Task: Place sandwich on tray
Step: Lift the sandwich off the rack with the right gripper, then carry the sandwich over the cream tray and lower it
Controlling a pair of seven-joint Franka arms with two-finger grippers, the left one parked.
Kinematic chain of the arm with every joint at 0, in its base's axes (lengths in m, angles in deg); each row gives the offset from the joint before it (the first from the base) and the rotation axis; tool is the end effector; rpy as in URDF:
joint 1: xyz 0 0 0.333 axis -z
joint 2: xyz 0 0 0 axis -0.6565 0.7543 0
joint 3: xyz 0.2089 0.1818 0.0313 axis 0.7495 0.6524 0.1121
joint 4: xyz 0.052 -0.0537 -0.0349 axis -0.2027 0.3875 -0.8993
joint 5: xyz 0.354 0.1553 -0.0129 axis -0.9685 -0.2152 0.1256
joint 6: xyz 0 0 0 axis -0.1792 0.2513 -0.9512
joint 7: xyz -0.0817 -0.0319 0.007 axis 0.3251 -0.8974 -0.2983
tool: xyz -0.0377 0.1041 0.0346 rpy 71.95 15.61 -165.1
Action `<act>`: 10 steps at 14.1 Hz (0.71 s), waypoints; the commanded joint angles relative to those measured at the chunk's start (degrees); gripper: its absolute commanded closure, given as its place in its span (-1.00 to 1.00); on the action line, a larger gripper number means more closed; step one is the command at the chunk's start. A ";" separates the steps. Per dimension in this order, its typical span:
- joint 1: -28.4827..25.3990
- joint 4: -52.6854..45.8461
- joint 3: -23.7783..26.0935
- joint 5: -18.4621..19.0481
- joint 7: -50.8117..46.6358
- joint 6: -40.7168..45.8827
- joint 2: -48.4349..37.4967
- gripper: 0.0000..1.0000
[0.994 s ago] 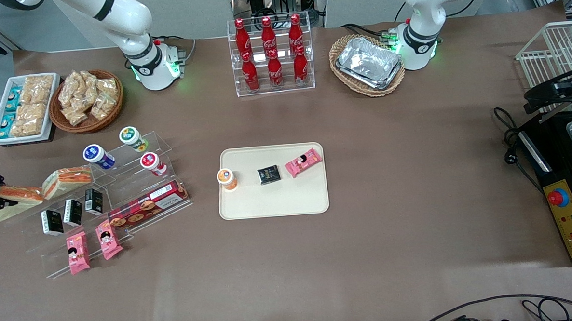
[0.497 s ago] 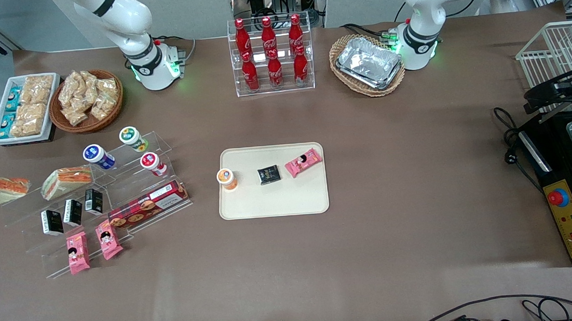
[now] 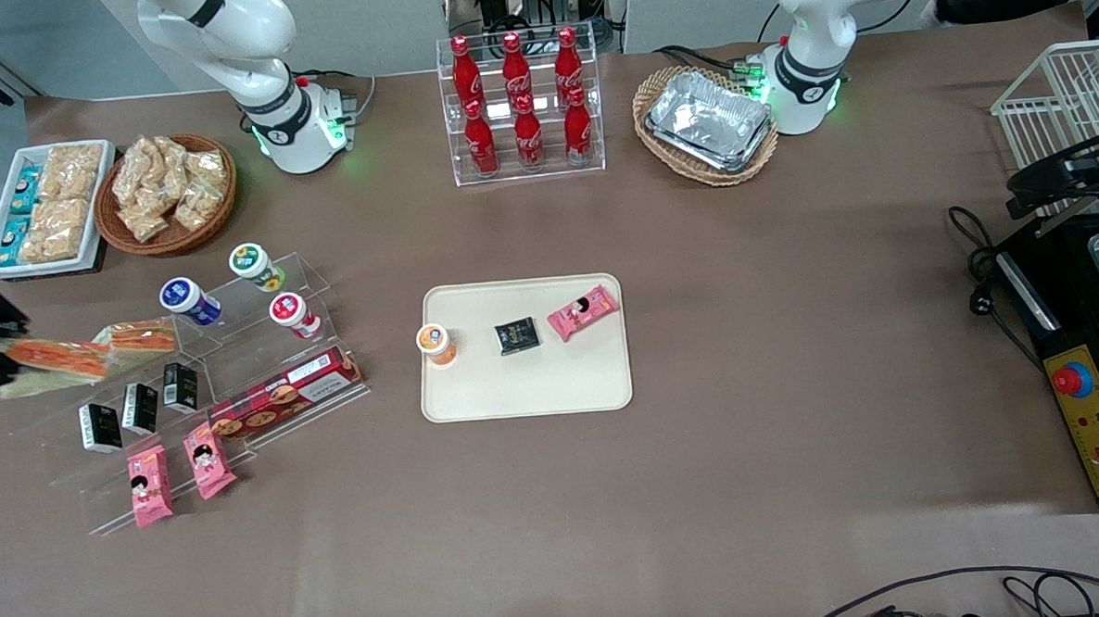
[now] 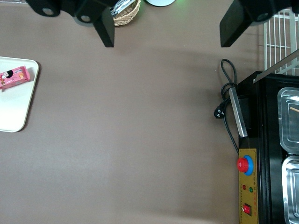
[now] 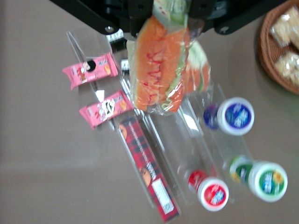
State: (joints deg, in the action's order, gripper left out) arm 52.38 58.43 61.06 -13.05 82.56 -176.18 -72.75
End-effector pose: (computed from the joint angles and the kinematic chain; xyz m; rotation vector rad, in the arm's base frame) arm 0.5787 -0.1448 0.4782 -2.1774 -2.1016 -0.0143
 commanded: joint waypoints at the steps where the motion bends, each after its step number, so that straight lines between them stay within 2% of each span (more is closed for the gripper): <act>1: -7.01 -1.56 -0.36 -0.86 -12.60 2.26 0.26 1.00; 7: -21.43 -1.47 -0.36 -1.13 -34.14 1.29 1.40 1.00; 10: -27.23 -1.47 -0.36 -4.63 -43.37 -1.16 3.33 1.00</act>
State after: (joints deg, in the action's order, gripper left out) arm 29.06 58.27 61.37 -14.35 45.99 -175.79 -71.67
